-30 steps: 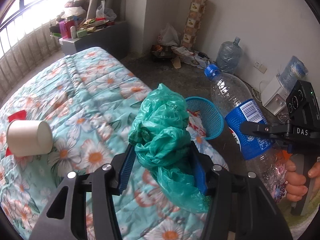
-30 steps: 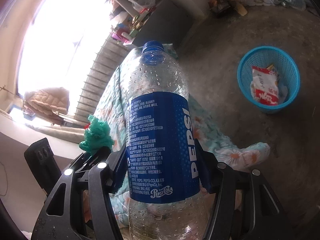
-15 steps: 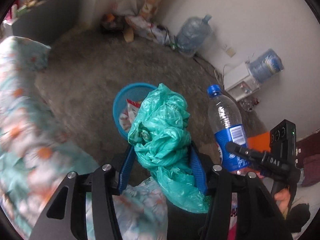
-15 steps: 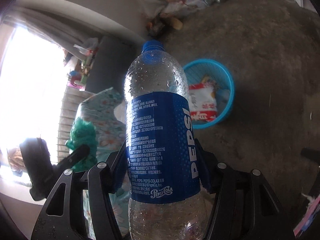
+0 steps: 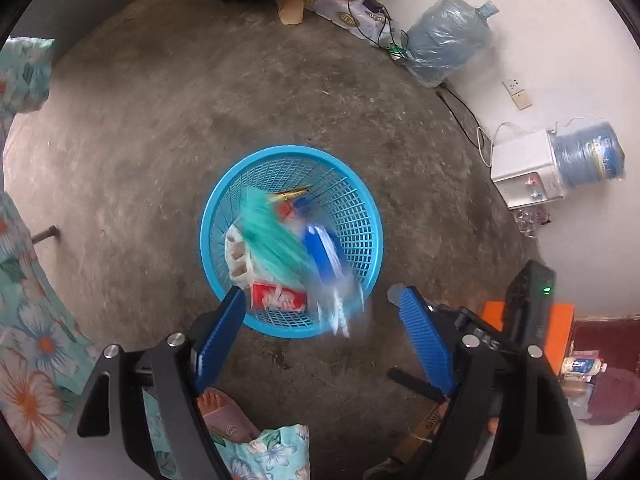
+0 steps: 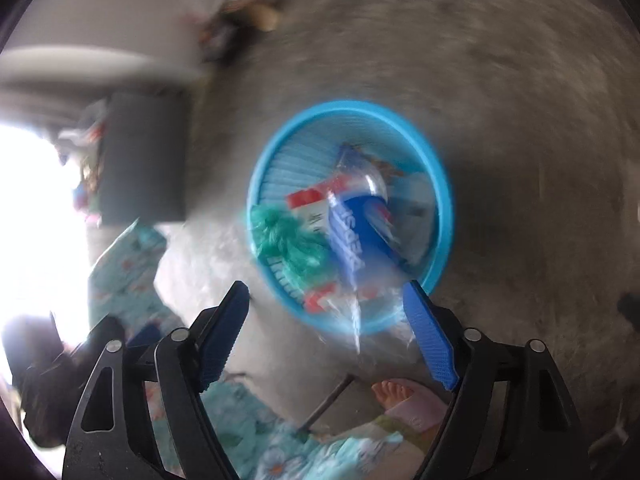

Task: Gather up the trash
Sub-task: 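Open both tools to drop the bottle and bag into the wastebasket, then move both open tools back toward the paper cup on the bed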

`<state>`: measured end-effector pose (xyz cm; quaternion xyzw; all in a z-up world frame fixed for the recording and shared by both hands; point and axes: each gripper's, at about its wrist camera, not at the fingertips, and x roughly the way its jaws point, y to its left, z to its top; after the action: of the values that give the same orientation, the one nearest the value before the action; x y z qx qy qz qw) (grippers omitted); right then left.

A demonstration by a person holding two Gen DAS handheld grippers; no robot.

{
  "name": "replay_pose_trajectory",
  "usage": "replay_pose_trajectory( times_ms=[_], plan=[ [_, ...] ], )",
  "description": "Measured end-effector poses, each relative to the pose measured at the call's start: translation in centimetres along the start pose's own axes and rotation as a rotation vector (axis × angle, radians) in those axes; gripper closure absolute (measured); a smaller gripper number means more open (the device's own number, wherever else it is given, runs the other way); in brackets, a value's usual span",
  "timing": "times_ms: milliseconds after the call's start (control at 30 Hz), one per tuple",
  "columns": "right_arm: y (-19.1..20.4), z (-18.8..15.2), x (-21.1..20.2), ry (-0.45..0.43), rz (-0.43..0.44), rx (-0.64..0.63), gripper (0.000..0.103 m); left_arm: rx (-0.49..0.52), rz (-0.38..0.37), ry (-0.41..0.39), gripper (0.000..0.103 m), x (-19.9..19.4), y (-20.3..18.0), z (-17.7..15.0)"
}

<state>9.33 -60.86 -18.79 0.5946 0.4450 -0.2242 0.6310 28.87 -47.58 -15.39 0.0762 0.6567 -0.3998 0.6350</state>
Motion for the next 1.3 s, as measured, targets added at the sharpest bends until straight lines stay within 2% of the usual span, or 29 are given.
replay_pose_trajectory(
  times_ms=[67, 167, 333, 467, 667, 800, 933, 1067, 1300],
  plan=[
    [-0.2, -1.5, -0.6, -0.025, 0.029, -0.018, 0.028, 0.039, 0.0, -0.012, 0.026, -0.9, 0.2, -0.8],
    [-0.5, -3.9, -1.6, -0.061, 0.018, -0.055, 0.028, 0.056, -0.01, -0.045, 0.026, -2.5, 0.8, -1.6],
    [-1.0, -6.3, -3.6, -0.096, 0.016, -0.068, 0.029, 0.053, -0.035, -0.134, 0.026, -7.5, 1.3, -3.7],
    [-0.2, -7.3, -5.3, -0.115, 0.003, -0.1, 0.029, 0.062, -0.054, -0.215, 0.026, -12.5, 1.8, -6.9],
    [2.9, -10.8, -7.8, -0.118, 0.004, -0.219, 0.028, 0.043, -0.062, -0.313, 0.026, -20.0, 3.7, -13.2],
    [6.4, -13.9, -10.1, -0.145, 0.055, -0.367, 0.023, 0.031, -0.046, -0.399, 0.024, -24.8, 5.5, -18.4],
    [9.4, -16.8, -11.3, -0.143, 0.117, -0.478, 0.02, -0.033, -0.031, -0.479, 0.022, -28.7, 8.5, -24.0],
    [12.6, -19.3, -11.6, -0.099, 0.16, -0.581, 0.02, -0.114, 0.023, -0.54, 0.021, -31.6, 12.3, -29.3],
    [17.9, -23.9, -10.9, -0.027, 0.215, -0.74, 0.02, -0.305, 0.191, -0.642, 0.02, -35.5, 19.3, -38.9]
  ],
)
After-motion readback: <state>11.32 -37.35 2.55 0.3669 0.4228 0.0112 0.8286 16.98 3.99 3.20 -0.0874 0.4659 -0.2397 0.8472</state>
